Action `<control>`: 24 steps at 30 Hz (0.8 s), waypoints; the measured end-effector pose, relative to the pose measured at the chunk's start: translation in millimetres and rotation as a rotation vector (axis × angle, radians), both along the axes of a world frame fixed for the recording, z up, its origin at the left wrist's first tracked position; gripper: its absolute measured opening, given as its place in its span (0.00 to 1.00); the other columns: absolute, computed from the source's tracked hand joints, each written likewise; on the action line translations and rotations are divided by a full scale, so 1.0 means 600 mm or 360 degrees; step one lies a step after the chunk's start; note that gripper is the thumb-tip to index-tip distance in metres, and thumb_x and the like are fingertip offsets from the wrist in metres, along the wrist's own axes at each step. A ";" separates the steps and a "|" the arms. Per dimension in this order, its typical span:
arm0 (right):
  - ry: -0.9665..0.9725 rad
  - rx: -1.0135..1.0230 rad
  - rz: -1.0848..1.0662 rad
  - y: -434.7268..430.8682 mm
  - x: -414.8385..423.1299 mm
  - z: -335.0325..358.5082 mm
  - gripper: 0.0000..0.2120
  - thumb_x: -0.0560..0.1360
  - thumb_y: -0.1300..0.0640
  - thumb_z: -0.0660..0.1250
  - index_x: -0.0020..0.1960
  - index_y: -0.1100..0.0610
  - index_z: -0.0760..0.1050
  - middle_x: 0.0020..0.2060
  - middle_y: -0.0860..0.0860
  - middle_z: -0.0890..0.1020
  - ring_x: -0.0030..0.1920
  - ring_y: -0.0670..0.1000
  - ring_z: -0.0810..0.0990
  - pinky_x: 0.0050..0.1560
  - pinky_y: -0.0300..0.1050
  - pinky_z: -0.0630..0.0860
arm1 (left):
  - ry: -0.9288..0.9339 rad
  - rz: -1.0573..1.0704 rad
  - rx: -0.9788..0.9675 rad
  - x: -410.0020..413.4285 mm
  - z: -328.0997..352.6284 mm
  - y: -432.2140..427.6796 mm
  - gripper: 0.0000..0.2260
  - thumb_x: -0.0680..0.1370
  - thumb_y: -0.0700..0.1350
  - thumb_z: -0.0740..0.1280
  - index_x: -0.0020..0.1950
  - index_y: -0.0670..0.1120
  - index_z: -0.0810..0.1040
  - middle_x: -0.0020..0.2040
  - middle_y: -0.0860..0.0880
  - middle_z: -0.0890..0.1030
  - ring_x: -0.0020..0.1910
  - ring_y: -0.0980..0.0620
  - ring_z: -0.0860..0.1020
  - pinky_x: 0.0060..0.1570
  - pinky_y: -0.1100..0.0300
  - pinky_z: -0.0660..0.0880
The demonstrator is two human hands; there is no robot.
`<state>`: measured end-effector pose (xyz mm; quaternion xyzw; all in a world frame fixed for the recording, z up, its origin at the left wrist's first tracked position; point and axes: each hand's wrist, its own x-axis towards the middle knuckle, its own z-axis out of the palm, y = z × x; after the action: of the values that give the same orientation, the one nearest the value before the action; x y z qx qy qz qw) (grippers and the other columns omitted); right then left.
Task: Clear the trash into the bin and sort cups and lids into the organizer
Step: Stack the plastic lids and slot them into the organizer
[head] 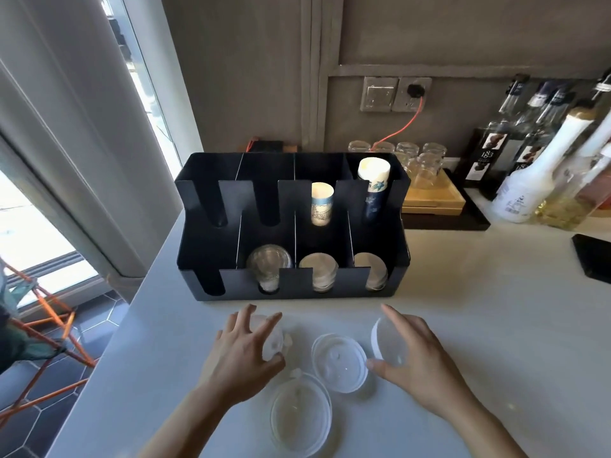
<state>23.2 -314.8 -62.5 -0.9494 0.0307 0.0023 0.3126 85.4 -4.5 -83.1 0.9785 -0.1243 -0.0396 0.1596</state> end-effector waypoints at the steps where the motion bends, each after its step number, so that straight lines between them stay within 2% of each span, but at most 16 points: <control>1: -0.0006 0.0058 0.0015 0.008 0.001 0.003 0.44 0.68 0.38 0.76 0.77 0.34 0.55 0.66 0.38 0.66 0.65 0.42 0.69 0.57 0.37 0.68 | 0.0016 -0.0005 0.0027 -0.001 -0.002 0.002 0.38 0.69 0.71 0.59 0.78 0.63 0.58 0.78 0.49 0.60 0.75 0.46 0.59 0.68 0.48 0.66; 3: 0.0008 0.0219 0.0038 0.024 0.003 0.009 0.43 0.68 0.39 0.77 0.75 0.30 0.56 0.66 0.35 0.66 0.65 0.38 0.68 0.57 0.32 0.66 | 0.0039 -0.0042 0.0103 0.001 -0.006 0.009 0.42 0.67 0.75 0.61 0.79 0.62 0.58 0.77 0.50 0.60 0.74 0.45 0.61 0.68 0.48 0.66; 5: 0.0033 0.0443 0.0051 0.039 0.006 0.017 0.41 0.67 0.40 0.79 0.71 0.27 0.57 0.66 0.30 0.66 0.66 0.35 0.68 0.61 0.31 0.66 | 0.0024 -0.0063 0.0132 0.006 -0.007 0.017 0.41 0.68 0.70 0.67 0.78 0.60 0.60 0.71 0.50 0.65 0.68 0.46 0.66 0.64 0.53 0.68; 7: 0.0084 0.0716 0.0045 0.052 0.007 0.028 0.41 0.65 0.41 0.81 0.70 0.27 0.62 0.67 0.32 0.68 0.66 0.37 0.71 0.63 0.35 0.70 | 0.0038 -0.0001 -0.0028 0.011 -0.001 0.022 0.38 0.68 0.62 0.70 0.77 0.60 0.64 0.63 0.52 0.70 0.62 0.49 0.71 0.59 0.56 0.72; 9: 0.0132 0.1015 0.0051 0.064 0.007 0.040 0.42 0.61 0.42 0.84 0.69 0.28 0.67 0.68 0.38 0.72 0.65 0.39 0.75 0.58 0.34 0.75 | 0.0172 0.0155 -0.0471 0.010 0.019 0.022 0.35 0.66 0.62 0.70 0.74 0.65 0.68 0.58 0.53 0.73 0.55 0.51 0.75 0.54 0.56 0.75; 12: 0.0161 0.1363 0.0042 0.079 0.007 0.058 0.45 0.56 0.41 0.85 0.69 0.32 0.71 0.67 0.44 0.75 0.63 0.42 0.79 0.54 0.38 0.78 | 0.0578 0.0358 -0.1523 0.003 0.055 0.014 0.29 0.64 0.62 0.72 0.65 0.69 0.76 0.56 0.47 0.80 0.49 0.50 0.82 0.47 0.51 0.81; 14: 0.0189 0.1598 0.0071 0.088 0.009 0.071 0.48 0.53 0.39 0.85 0.70 0.34 0.70 0.68 0.45 0.76 0.65 0.45 0.79 0.54 0.40 0.79 | 0.0922 0.0367 -0.2091 -0.007 0.072 0.002 0.27 0.65 0.60 0.74 0.64 0.65 0.79 0.61 0.42 0.79 0.52 0.44 0.84 0.46 0.50 0.82; 16: 0.0193 0.1828 0.0127 0.098 0.015 0.083 0.47 0.52 0.40 0.86 0.69 0.36 0.72 0.67 0.48 0.78 0.65 0.51 0.80 0.58 0.46 0.80 | 0.1142 0.0352 -0.2382 -0.019 0.075 -0.012 0.28 0.66 0.60 0.75 0.65 0.60 0.79 0.66 0.38 0.76 0.57 0.37 0.83 0.49 0.47 0.81; 20: 0.0026 0.2033 0.0113 0.123 0.030 0.099 0.41 0.52 0.41 0.86 0.62 0.43 0.74 0.62 0.62 0.78 0.64 0.63 0.79 0.64 0.60 0.77 | 0.1328 0.0299 -0.2626 -0.039 0.069 -0.045 0.31 0.68 0.64 0.76 0.68 0.54 0.77 0.67 0.35 0.77 0.61 0.35 0.81 0.55 0.40 0.79; 22: -0.0095 0.2020 -0.0021 0.143 0.036 0.107 0.43 0.52 0.37 0.85 0.62 0.48 0.72 0.59 0.61 0.81 0.62 0.63 0.81 0.61 0.58 0.79 | 0.1304 0.0276 -0.2673 -0.046 0.071 -0.059 0.34 0.67 0.66 0.76 0.69 0.54 0.77 0.68 0.37 0.78 0.63 0.34 0.79 0.58 0.39 0.79; 24: -0.0230 0.1890 -0.0267 0.165 0.042 0.112 0.46 0.51 0.30 0.82 0.60 0.53 0.72 0.56 0.57 0.84 0.58 0.59 0.84 0.55 0.52 0.82 | 0.1140 0.0275 -0.2685 -0.051 0.076 -0.071 0.36 0.66 0.68 0.76 0.70 0.54 0.75 0.69 0.37 0.76 0.65 0.35 0.78 0.57 0.42 0.79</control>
<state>48.3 -215.6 4.7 -0.6046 0.0777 -0.0701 0.7896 54.7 -47.2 -37.8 0.4731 0.0184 -0.2244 0.8517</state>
